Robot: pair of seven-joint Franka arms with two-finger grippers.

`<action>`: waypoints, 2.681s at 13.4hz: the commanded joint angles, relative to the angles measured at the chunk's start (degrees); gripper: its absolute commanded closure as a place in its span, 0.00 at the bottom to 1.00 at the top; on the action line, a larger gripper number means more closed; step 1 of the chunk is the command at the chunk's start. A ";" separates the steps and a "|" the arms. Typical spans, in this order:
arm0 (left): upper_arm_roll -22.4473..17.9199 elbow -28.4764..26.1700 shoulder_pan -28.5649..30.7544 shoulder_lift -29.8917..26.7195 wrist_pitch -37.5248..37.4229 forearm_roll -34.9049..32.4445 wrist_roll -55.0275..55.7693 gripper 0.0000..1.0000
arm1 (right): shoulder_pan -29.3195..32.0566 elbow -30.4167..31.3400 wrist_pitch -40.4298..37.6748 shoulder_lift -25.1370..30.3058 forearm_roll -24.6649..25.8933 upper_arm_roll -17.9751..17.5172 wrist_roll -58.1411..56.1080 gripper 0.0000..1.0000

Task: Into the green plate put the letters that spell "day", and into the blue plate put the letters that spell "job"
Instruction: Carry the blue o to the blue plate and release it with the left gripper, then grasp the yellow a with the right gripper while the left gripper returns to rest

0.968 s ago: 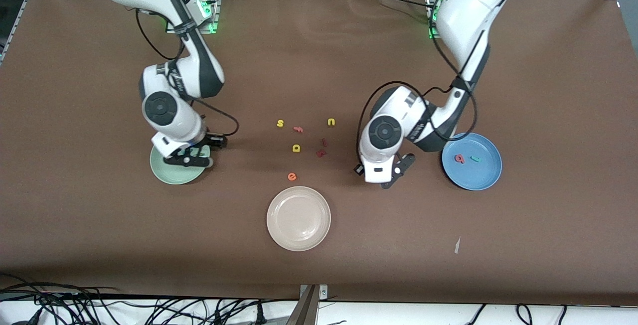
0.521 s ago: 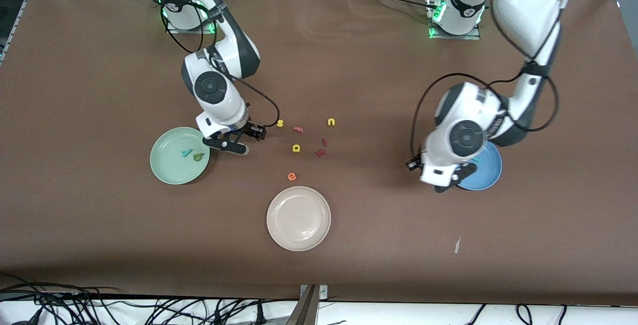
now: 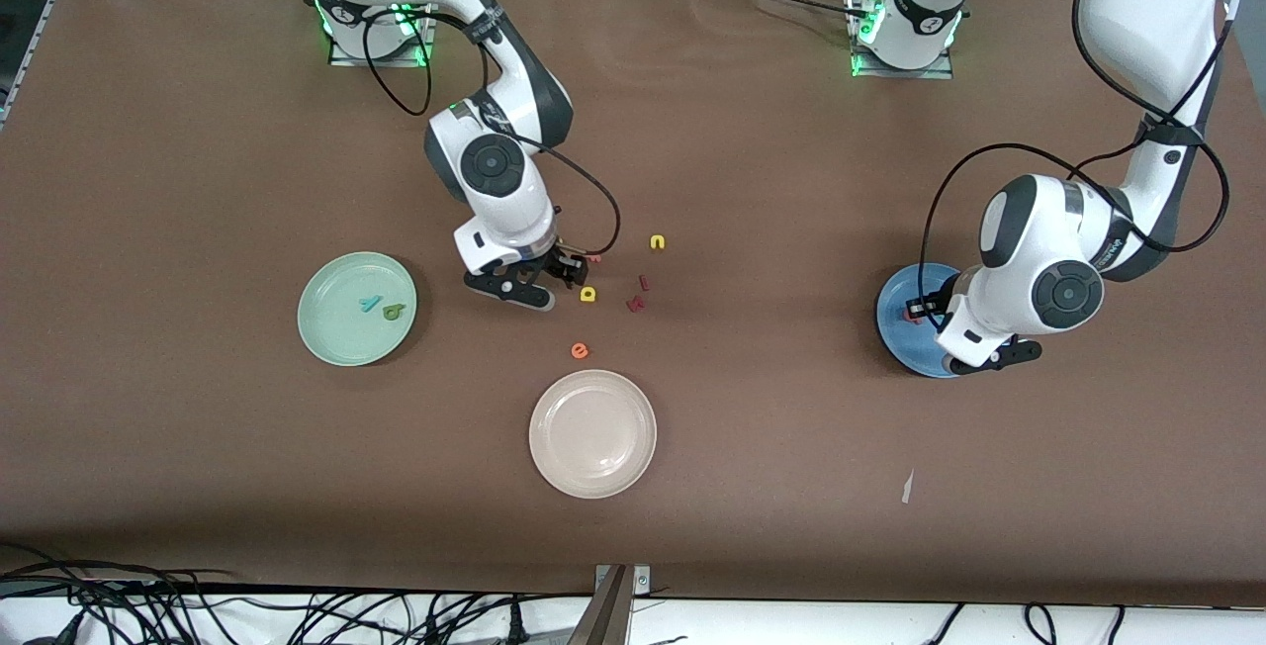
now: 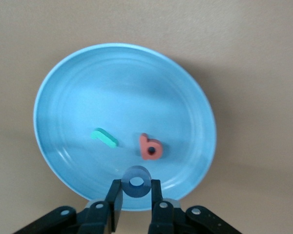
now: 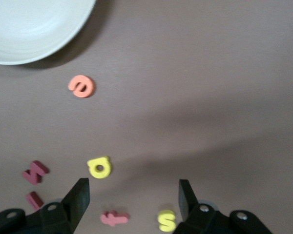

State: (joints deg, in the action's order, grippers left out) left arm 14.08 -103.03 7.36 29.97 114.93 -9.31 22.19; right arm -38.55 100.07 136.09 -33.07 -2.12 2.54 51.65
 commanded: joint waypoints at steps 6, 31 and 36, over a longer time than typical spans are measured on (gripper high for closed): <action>0.95 10.73 0.89 0.09 -11.46 -1.23 -2.15 0.00 | -3.81 -2.95 8.49 -6.21 0.10 0.37 0.47 0.18; -8.72 11.81 0.98 -30.33 -27.83 12.92 -13.40 0.00 | -3.90 -2.07 13.24 -10.08 3.52 0.63 -0.15 0.73; -8.72 8.81 1.25 -30.41 -27.04 12.92 -21.04 0.00 | -3.29 -2.07 11.23 -8.51 3.61 1.50 -3.74 0.83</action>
State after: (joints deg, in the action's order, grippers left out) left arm 5.75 -93.59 8.69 0.32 87.50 3.05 4.71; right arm -42.26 98.63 148.08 -41.61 0.53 3.19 50.11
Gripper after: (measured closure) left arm 0.000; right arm 0.727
